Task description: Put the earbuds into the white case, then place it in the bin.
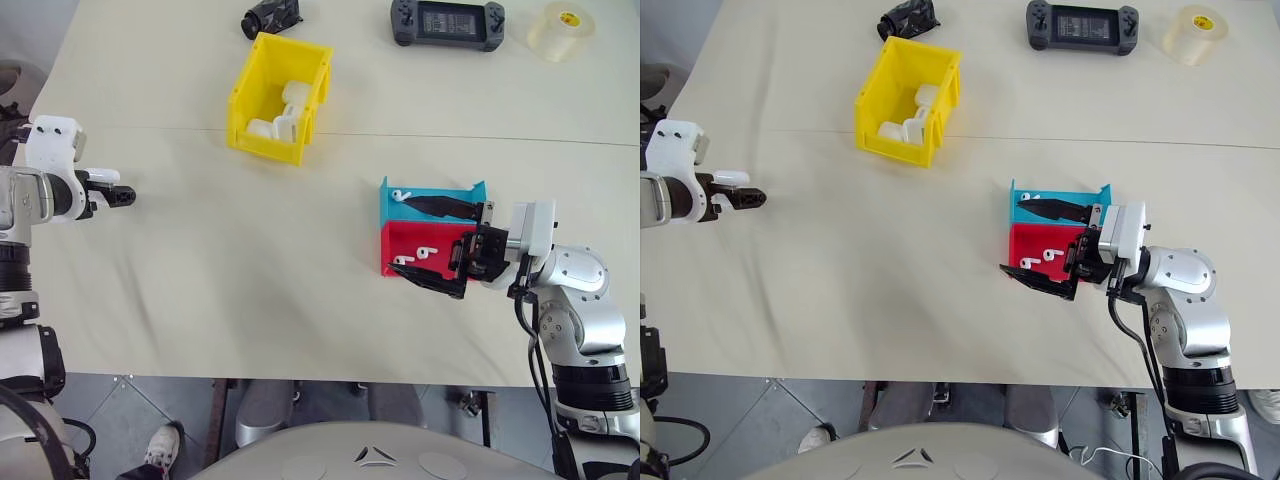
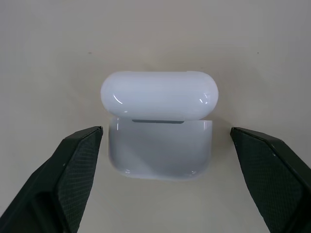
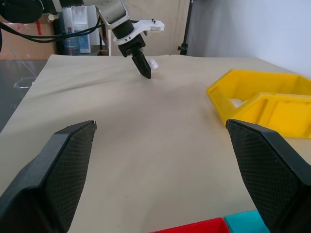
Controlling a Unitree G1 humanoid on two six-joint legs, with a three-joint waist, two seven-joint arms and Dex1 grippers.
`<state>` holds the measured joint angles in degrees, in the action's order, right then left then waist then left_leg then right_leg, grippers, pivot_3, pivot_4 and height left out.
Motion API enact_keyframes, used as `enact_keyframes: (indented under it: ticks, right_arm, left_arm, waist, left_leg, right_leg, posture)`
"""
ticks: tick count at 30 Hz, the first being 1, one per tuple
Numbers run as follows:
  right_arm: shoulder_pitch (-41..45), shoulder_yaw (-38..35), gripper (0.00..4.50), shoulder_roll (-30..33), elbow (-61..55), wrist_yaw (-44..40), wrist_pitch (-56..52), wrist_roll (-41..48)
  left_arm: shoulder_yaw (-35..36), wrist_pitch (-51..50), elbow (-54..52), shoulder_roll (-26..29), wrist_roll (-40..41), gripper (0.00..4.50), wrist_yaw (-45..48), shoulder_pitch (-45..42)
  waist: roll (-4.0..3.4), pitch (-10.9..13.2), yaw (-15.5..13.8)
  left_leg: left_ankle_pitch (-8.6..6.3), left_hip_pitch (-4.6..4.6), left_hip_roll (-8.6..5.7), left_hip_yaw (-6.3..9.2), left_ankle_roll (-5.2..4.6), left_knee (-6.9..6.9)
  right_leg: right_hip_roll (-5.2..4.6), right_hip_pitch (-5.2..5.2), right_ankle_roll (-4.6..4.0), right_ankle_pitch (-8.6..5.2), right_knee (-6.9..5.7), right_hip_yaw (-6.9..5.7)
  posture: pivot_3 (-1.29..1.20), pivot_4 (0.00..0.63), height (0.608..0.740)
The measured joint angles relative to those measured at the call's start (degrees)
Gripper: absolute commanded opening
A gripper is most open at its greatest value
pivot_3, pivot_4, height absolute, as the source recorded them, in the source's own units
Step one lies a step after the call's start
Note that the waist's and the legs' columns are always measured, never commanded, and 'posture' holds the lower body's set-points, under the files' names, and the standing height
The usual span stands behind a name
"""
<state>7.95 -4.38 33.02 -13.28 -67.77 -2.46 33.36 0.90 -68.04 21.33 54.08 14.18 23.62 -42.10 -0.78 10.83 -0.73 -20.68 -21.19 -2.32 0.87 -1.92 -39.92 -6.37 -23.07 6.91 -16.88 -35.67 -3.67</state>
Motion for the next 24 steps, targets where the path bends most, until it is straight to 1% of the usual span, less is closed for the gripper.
enact_keyframes:
  ticks: [3,6,9,10,15,18,19,21,24]
  right_arm:
    - [-0.2,0.0,4.50,0.0,-0.1,0.2,0.0,0.0]
    - [-0.3,0.0,4.50,0.0,-0.2,0.6,0.0,0.0]
    - [-0.4,0.0,4.50,0.0,-0.2,0.9,0.0,0.0]
    - [-0.4,0.0,4.50,0.0,-0.2,0.9,0.0,0.0]
    - [-0.4,0.0,4.50,0.0,-0.1,0.9,0.0,-0.1]
    - [-0.3,0.0,4.50,0.0,0.0,0.8,0.0,-0.2]
    - [-0.2,0.0,4.50,0.0,0.1,0.7,0.1,-0.2]
    - [0.1,-0.1,4.50,0.1,0.3,0.4,0.1,-0.2]
    - [0.5,-0.6,4.50,0.5,0.7,0.1,0.2,-0.2]
  left_arm:
    - [-0.5,-0.2,0.1,0.3,-0.9,4.48,1.0,-0.1]
    - [-0.8,-0.8,-0.1,0.6,-1.2,3.92,1.9,0.1]
    - [-0.8,-1.4,-0.7,0.7,-1.3,2.94,2.7,0.6]
    - [-0.7,-1.5,-1.1,1.1,-1.3,2.79,2.9,1.1]
    - [2.0,-2.4,-5.6,2.2,-1.1,2.78,3.5,5.6]
    - [6.1,0.8,-8.9,1.5,0.1,2.78,4.8,9.9]
    - [8.4,3.5,-11.0,0.4,1.1,2.78,5.8,12.1]
    - [12.5,11.0,-16.6,-3.6,4.0,2.78,9.1,16.6]
    - [16.5,23.0,-22.8,-8.5,7.7,2.78,14.1,21.7]
  waist:
    - [0.00,0.0,0.1]
    - [0.00,0.0,0.2]
    - [0.00,0.0,0.6]
    - [0.00,0.0,0.8]
    - [0.00,0.0,1.0]
    - [0.00,0.0,0.8]
    - [0.00,0.0,0.8]
    - [0.03,0.0,0.4]
    - [0.18,0.0,-0.1]
  left_leg:
    - [0.00,0.00,0.01,-0.01,0.00,0.00]
    - [0.00,0.00,0.03,-0.01,0.00,0.00]
    - [0.00,0.01,0.03,-0.02,0.00,0.00]
    - [0.00,0.02,0.04,-0.04,-0.01,0.00]
    - [0.00,0.00,0.14,-0.35,0.00,0.05]
    - [0.00,-0.03,0.15,-0.37,0.00,0.02]
    - [0.00,-0.04,0.13,-0.38,0.00,0.02]
    - [0.00,-0.13,0.10,-0.23,0.00,-0.07]
    - [0.00,-0.15,0.10,-0.23,-0.01,-0.08]
  right_leg:
    - [0.00,-0.01,0.00,0.00,-0.01,0.01]
    - [-0.01,-0.03,0.00,0.00,-0.04,0.03]
    - [-0.02,-0.04,0.00,0.00,-0.07,0.07]
    - [-0.06,-0.06,0.00,0.00,-0.08,0.12]
    - [-0.09,-0.31,-0.01,0.00,-0.21,0.17]
    - [-0.14,-0.33,-0.01,0.00,-0.20,0.23]
    - [-0.18,-0.34,-0.01,0.00,-0.20,0.29]
    - [-0.26,-0.31,-0.01,0.00,-0.17,0.40]
    - [-0.27,-0.27,-0.01,0.00,-0.05,0.40]
  posture:
    - [0.00,0.150,0.740]
    - [0.00,0.150,0.740]
    - [0.00,0.150,0.740]
    - [0.00,0.150,0.740]
    - [0.00,0.150,0.740]
    - [0.00,0.150,0.740]
    - [0.00,0.150,0.740]
    - [0.00,0.150,0.740]
    - [0.00,0.150,0.740]
